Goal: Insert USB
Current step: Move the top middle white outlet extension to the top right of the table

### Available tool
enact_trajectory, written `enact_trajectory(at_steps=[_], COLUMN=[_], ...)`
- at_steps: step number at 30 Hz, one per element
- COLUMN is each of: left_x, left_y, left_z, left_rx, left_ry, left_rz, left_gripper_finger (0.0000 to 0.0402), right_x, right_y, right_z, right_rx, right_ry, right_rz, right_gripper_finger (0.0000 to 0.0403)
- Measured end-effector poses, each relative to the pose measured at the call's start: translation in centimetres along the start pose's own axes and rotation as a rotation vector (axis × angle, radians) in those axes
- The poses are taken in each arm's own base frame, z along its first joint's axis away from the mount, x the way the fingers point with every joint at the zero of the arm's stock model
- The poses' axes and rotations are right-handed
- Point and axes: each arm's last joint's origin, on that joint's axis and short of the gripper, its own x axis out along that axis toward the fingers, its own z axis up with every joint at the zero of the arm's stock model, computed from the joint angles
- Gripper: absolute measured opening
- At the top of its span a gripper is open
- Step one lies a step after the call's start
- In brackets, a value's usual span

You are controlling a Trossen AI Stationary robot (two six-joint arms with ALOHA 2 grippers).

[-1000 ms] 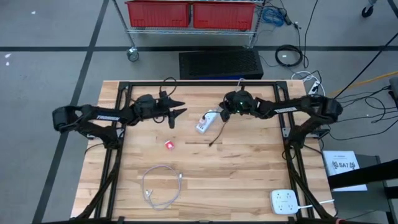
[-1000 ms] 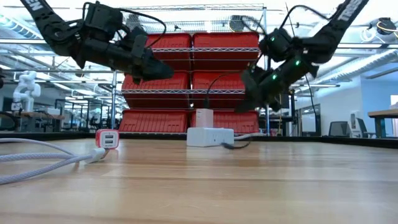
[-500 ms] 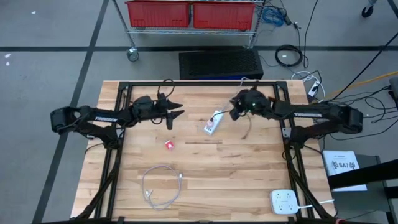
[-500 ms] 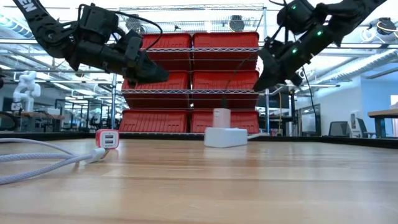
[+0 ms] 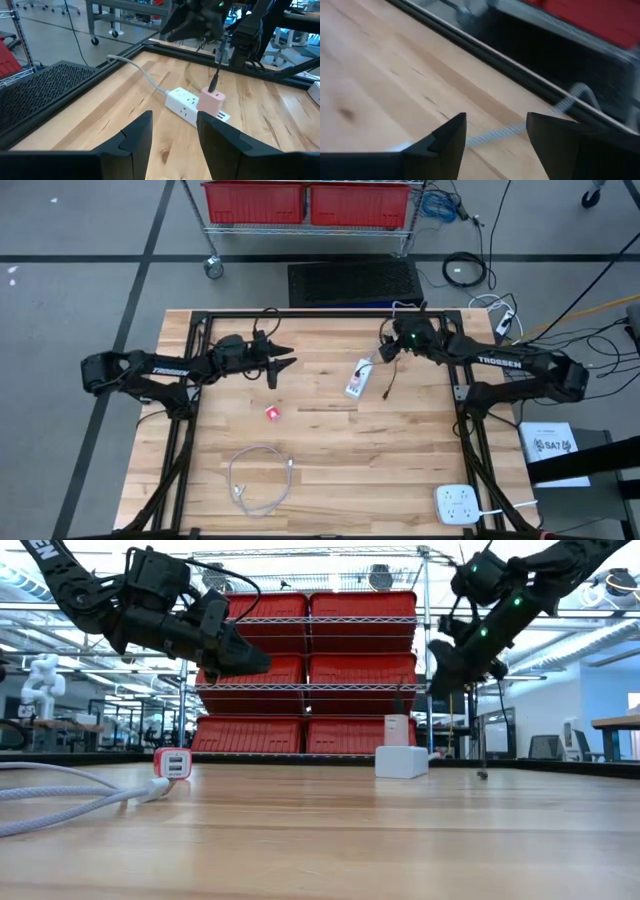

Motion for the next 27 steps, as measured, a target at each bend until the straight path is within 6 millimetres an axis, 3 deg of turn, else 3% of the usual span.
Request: enact_trajectory(at_steps=[7,15,20,27], left_x=[0.0,0.0,0.0,-0.1], left_y=[0.1,0.2,0.3,0.7], left_z=[-0.4,-0.4,-0.4,-0.4], left_rx=[-0.002,-0.002,-0.002,-0.008], left_ry=[0.036,0.042,0.043,0.041], left_rz=[0.022,0.041,0.050,0.071], left_gripper_finger=[0.0161,0.0161,0.0161,0.0161], right_x=[0.4,0.2,-0.8,-7.0], right_y=[-1.9,-2.6,-2.0,0.3], right_z=[-0.9,0.0,1.1,4.3], right_rx=[0.064,0.014,-0.010,-0.061], right_ry=[0.076,-0.053,-0.077,-0.146], right_rz=[-0.234,-0.510,-0.336,-0.132], right_gripper_finger=[0.0198,0.0197,0.0181,0.0076])
